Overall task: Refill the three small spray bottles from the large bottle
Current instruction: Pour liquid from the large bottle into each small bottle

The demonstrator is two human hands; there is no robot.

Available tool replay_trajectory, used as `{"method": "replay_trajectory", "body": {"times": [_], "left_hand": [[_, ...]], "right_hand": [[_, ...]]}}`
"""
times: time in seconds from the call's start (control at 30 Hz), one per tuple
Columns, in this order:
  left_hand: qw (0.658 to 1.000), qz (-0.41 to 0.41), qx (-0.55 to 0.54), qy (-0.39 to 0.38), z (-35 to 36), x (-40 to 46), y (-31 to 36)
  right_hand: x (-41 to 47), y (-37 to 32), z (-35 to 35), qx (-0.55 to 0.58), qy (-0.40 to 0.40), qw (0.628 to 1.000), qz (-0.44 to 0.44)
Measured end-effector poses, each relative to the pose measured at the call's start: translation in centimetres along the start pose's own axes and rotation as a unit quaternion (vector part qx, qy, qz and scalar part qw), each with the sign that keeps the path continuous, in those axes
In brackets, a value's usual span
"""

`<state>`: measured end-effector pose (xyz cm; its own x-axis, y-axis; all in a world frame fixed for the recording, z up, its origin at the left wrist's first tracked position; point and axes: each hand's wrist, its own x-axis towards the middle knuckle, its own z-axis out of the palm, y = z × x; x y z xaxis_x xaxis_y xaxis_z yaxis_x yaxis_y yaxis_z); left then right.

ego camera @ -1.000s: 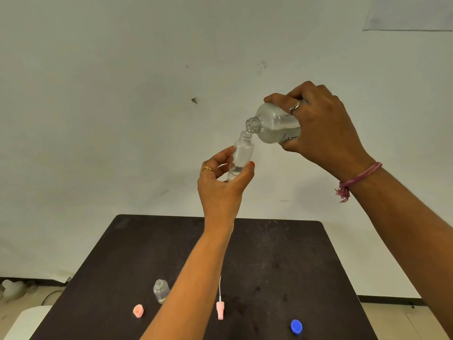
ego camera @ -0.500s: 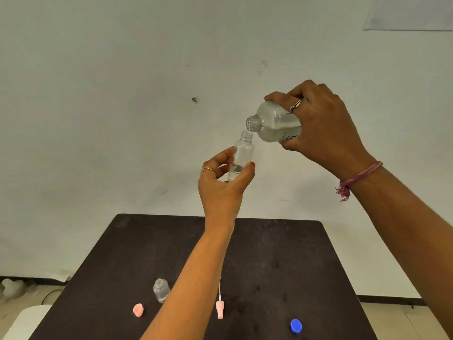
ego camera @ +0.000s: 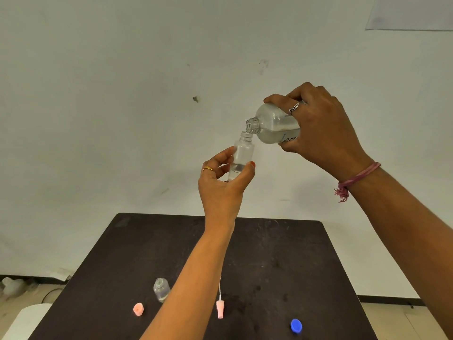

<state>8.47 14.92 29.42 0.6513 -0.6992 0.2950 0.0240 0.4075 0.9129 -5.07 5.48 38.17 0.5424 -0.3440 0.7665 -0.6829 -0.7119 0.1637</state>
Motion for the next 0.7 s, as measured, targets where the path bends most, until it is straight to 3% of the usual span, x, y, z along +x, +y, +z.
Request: {"method": "replay_trajectory", "body": {"times": [0.7], "left_hand": [[1.0, -0.004, -0.004, 0.0, -0.03, 0.06, -0.37]], "right_hand": [[-0.08, 0.02, 0.01, 0.003, -0.003, 1.0, 0.002]]}}
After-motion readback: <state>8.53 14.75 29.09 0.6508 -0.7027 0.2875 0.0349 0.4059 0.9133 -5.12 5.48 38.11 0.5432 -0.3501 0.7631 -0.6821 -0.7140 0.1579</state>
